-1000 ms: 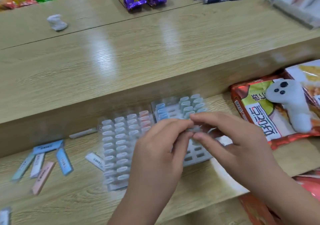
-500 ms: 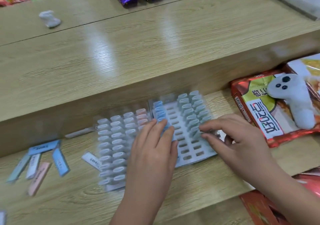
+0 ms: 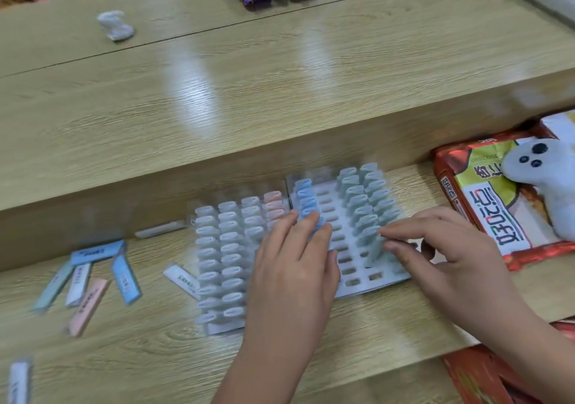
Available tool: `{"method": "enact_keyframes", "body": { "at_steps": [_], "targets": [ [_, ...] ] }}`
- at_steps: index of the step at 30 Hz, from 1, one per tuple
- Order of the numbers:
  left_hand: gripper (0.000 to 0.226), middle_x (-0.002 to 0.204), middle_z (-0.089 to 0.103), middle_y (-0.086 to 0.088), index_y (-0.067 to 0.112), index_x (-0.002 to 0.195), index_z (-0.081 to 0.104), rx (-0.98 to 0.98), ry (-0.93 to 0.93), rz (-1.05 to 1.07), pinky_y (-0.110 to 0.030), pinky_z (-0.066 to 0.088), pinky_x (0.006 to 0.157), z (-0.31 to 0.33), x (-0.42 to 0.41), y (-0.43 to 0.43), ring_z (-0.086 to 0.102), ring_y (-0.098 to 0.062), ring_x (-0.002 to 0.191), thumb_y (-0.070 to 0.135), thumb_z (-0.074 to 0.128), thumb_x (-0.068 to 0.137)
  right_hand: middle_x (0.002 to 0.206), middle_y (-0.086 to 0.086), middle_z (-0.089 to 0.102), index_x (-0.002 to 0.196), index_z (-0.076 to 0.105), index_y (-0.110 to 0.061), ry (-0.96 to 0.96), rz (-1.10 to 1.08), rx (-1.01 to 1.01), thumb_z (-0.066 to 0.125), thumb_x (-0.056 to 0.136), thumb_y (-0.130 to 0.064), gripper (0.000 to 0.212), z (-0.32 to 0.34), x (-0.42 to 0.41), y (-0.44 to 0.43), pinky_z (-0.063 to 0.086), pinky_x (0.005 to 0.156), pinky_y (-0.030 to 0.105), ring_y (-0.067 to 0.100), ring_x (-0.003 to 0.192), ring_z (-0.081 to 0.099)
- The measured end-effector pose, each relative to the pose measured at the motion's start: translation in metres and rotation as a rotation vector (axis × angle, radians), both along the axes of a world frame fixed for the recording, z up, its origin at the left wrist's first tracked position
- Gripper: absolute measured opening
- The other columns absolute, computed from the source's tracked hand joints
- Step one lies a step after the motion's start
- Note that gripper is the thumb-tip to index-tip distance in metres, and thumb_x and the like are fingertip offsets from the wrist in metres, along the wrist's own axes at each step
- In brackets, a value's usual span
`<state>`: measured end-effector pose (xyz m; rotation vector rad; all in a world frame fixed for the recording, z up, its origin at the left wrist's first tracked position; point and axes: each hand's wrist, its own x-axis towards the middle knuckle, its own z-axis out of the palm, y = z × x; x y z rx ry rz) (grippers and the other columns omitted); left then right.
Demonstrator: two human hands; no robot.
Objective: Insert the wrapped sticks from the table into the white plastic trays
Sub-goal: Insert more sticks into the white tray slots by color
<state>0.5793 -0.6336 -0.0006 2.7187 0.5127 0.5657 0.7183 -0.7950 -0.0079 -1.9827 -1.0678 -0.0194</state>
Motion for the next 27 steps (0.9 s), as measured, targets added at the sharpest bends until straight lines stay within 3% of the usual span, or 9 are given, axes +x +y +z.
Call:
{"method": "enact_keyframes", "body": {
  "at_steps": [4,8,16,20,22,24,27],
  "targets": [
    [0.032,0.128,0.066,-0.004,0.010,0.117,0.071,-0.004,-0.006,0.021,-0.040,0.044,0.104,0.000,0.001,-0.001,0.055,-0.027,0.127,0.023,0.060,0.090,0.095,-0.027,0.062,0.103,0.069,-0.036,0.025,-0.023,0.032,0.067,0.085,-0.034,0.018,0.003,-0.002,0.000,0.045,0.067,0.013,0.001,0.085,0.057],
    [0.033,0.128,0.066,-0.004,0.010,0.118,0.071,-0.017,-0.015,0.019,-0.042,0.045,0.105,0.000,0.001,-0.002,0.054,-0.028,0.128,0.022,0.059,0.090,0.094,-0.021,0.065,0.100,0.073,-0.027,-0.028,-0.028,0.013,0.064,0.085,-0.033,0.018,0.001,-0.002,0.001,0.045,0.069,0.011,0.001,0.088,0.057],
    [0.033,0.128,0.067,-0.003,0.011,0.117,0.071,-0.008,-0.017,0.009,-0.041,0.044,0.104,0.000,0.001,0.000,0.055,-0.028,0.127,0.022,0.060,0.088,0.096,-0.018,0.067,0.102,0.075,-0.026,-0.055,0.016,-0.084,0.062,0.087,-0.035,0.022,0.004,0.001,-0.006,0.052,0.069,0.025,0.005,0.092,0.060],
    [0.035,0.132,0.064,-0.001,0.014,0.121,0.070,0.001,0.046,-0.005,-0.042,0.047,0.103,0.003,0.001,0.002,0.053,-0.027,0.129,0.028,0.053,0.093,0.104,-0.016,0.069,0.099,0.077,-0.022,-0.267,0.018,-0.202,0.058,0.090,-0.031,0.023,0.008,0.001,-0.007,0.052,0.066,0.036,0.016,0.090,0.056],
    [0.041,0.136,0.061,0.000,0.016,0.124,0.067,0.006,0.097,-0.023,-0.041,0.046,0.105,0.008,-0.001,0.001,0.050,-0.026,0.132,0.035,0.044,0.097,0.108,-0.008,0.067,0.101,0.078,-0.023,-0.374,-0.010,-0.282,0.055,0.093,-0.036,0.028,0.010,0.000,-0.008,0.048,0.074,0.037,0.023,0.092,0.054],
    [0.043,0.137,0.060,-0.001,0.016,0.126,0.065,-0.009,0.077,-0.039,-0.041,0.045,0.106,0.014,-0.008,0.004,0.049,-0.025,0.133,0.037,0.040,0.099,0.114,-0.005,0.061,0.109,0.075,-0.029,-0.359,-0.028,-0.342,0.050,0.094,-0.042,0.031,0.012,0.000,-0.008,0.044,0.082,0.039,0.024,0.096,0.052],
    [0.037,0.135,0.060,-0.004,0.013,0.126,0.064,-0.046,-0.043,-0.018,-0.040,0.041,0.109,0.022,-0.029,0.026,0.048,-0.024,0.132,0.030,0.045,0.099,0.118,-0.024,0.050,0.124,0.050,-0.055,-0.176,0.043,-0.363,0.044,0.095,-0.049,0.030,0.017,-0.016,0.008,0.045,0.089,0.042,0.014,0.106,0.054]
  ]
}}
